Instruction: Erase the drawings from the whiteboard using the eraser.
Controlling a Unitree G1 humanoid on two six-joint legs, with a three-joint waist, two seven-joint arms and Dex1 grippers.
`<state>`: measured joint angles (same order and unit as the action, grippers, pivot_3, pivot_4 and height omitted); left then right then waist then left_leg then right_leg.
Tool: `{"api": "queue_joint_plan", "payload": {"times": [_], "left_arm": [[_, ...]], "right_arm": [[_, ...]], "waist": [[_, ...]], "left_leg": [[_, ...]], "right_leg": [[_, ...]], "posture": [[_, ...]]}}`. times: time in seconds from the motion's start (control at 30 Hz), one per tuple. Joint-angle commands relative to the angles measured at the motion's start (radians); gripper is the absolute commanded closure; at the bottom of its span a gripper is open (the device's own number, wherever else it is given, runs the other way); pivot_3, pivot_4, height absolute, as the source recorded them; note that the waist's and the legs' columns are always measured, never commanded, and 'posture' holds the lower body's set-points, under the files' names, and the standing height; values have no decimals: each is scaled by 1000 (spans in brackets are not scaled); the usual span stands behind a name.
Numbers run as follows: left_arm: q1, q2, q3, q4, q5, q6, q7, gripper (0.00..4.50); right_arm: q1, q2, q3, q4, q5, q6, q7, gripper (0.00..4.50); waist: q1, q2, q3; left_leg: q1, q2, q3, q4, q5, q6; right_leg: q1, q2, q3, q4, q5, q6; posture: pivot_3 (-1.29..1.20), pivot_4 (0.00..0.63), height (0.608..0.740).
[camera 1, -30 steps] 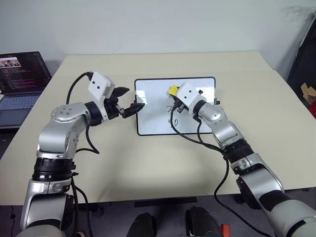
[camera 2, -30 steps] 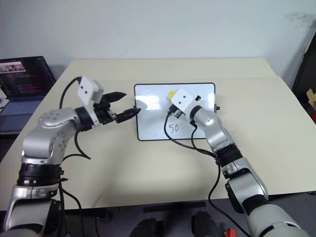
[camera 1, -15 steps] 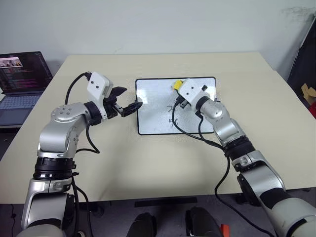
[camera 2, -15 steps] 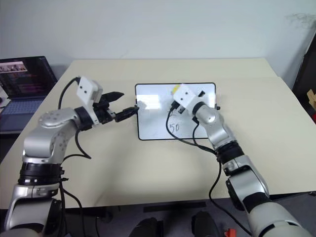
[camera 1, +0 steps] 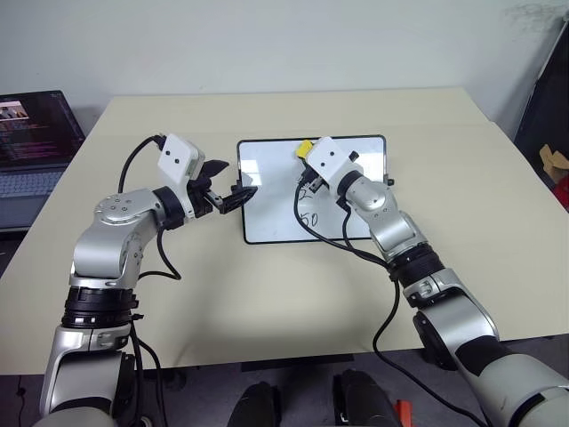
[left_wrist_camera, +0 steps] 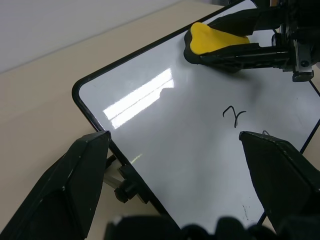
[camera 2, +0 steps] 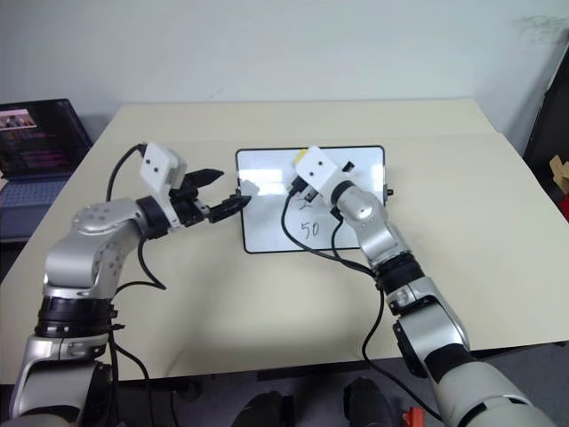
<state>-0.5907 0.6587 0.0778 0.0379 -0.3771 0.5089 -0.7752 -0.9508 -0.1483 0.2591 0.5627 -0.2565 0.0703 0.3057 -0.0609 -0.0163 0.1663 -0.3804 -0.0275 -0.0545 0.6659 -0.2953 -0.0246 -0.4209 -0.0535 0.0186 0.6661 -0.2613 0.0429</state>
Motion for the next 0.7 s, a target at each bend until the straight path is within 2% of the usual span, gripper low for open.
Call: {"api": "queue_joint_plan", "payload": {"times": [0.03, 0.27, 0.4, 0.57, 0.7], "left_arm": [[-4, 4, 26, -50, -10, -6, 1, 0], [-11, 1, 24, -45, -11, -2, 0, 0], [-2, -8, 19, -46, -9, -5, 3, 0], [36, -24, 29, -60, -11, -2, 18, 0], [119, -28, 32, -130, -40, 11, -2, 0]], "right_arm": [[46, -15, 2, 5, 0, 81, 40, 3378], [69, -10, -27, -51, 29, 106, 52, 3378], [77, 32, -100, -163, 143, 114, 78, 3378], [155, 39, -184, -466, 337, 264, 169, 3378], [303, -38, -188, -738, 443, 410, 255, 3379]], "waist": [[1, 0, -1], [4, -2, -2], [4, -2, -2], [5, -2, -2], [10, -2, -2]], "left_leg": [[0, 0, 0, 0, 0, 0], [1, -1, -1, 9, -1, 2], [1, -1, -2, 12, -2, 4], [0, 0, -3, 12, -2, 4], [-2, 1, -3, 11, -2, 4]], "right_leg": [[0, 0, 0, 0, 0, 0], [1, 0, 0, 10, 0, 0], [1, 0, -1, 14, 1, -1], [0, 1, -1, 14, 1, -2], [0, 0, -1, 9, 1, -2]], "posture": [[0, 150, 740], [0, 150, 740], [0, 150, 740], [0, 150, 740], [0, 150, 740]]}}
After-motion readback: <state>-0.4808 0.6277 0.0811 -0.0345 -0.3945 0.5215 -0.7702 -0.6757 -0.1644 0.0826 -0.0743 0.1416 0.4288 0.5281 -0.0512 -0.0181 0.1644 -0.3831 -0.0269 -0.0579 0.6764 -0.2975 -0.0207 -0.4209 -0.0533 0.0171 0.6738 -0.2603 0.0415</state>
